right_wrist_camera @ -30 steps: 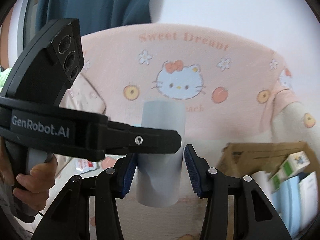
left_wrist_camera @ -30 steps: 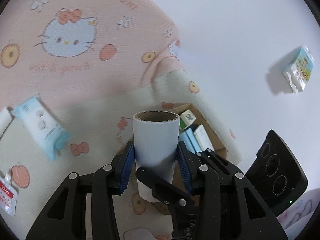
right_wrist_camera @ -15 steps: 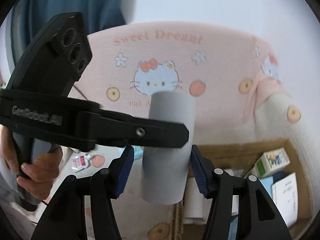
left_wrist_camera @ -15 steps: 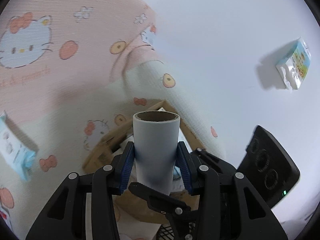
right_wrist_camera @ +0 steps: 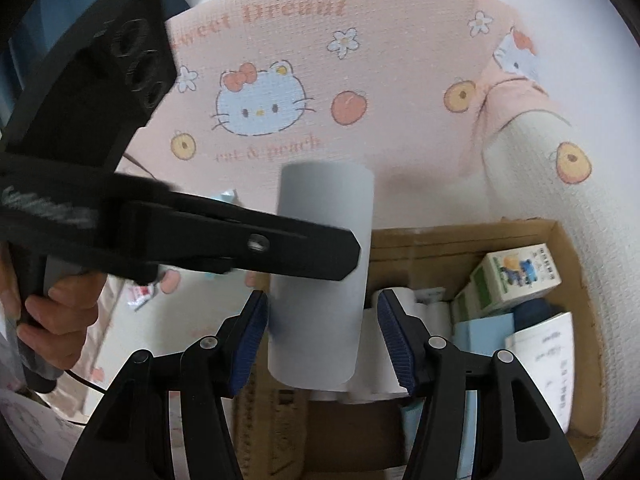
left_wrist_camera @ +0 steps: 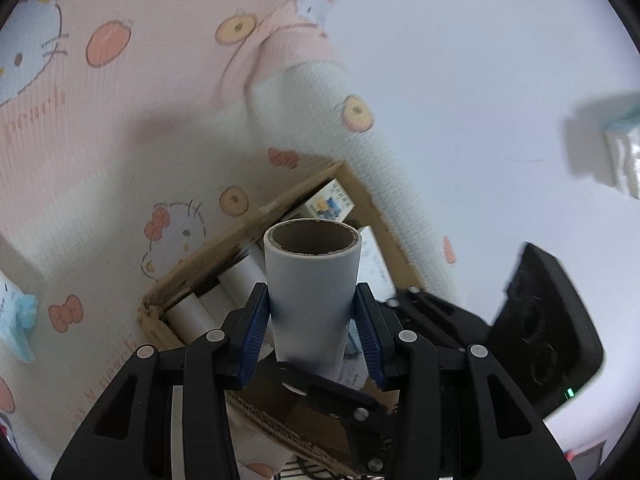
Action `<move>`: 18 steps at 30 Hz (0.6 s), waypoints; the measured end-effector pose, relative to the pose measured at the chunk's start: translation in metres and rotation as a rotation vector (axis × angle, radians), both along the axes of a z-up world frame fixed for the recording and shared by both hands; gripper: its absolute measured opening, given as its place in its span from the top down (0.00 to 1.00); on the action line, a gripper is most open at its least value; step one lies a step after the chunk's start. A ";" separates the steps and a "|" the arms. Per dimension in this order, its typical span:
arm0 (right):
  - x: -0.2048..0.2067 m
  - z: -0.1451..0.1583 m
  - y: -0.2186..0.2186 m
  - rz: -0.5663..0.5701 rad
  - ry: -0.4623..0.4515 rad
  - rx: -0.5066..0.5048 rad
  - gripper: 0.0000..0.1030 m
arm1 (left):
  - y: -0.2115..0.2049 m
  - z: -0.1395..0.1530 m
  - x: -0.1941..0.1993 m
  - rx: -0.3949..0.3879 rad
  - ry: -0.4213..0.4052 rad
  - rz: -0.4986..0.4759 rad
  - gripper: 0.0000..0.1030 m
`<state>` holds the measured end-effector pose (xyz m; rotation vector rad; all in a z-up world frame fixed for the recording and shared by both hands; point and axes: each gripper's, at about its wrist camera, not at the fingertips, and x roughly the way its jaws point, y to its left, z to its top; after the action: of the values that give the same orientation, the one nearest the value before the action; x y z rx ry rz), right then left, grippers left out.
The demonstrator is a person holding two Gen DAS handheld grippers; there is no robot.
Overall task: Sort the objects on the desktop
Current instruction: 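Lift the white tube with both grippers and carry it over the box, then lower the tube into the box beside the standing tubes with both grippers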
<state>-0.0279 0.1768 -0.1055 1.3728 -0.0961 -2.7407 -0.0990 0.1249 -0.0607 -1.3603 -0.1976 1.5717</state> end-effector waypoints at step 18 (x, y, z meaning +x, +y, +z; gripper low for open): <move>-0.007 -0.042 0.015 0.003 -0.157 -0.182 0.59 | 0.037 -0.039 -0.001 -0.241 -0.062 0.001 0.55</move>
<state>-0.0345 0.1915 -0.1479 1.5304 -0.3426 -2.5440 -0.1001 0.1622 -0.0998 -1.5966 -0.0471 1.5943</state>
